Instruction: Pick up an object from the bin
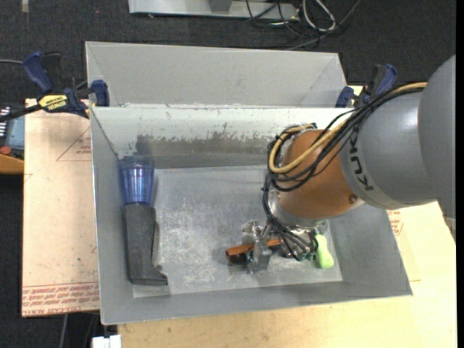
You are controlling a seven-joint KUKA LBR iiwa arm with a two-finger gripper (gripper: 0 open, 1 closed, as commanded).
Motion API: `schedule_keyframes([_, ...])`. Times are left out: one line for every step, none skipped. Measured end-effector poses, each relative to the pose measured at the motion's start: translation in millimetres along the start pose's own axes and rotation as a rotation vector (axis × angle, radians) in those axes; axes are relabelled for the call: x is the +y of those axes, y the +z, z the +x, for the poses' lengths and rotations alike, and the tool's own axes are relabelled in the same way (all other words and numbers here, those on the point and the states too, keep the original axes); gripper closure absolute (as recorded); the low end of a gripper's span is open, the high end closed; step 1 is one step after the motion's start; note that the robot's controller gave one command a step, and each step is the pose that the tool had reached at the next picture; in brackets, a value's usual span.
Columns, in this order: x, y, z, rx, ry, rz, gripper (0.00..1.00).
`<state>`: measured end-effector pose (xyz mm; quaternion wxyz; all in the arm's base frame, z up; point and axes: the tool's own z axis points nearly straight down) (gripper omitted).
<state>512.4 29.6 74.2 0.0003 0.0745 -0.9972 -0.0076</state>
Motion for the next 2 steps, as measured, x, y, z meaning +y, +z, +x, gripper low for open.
schedule_keyframes([2.8,-67.9,-10.6,-0.007,0.018,0.0,1.0])
schedule_keyframes([2.6,-76.5,-8.1,0.005,0.019,-0.001,1.0])
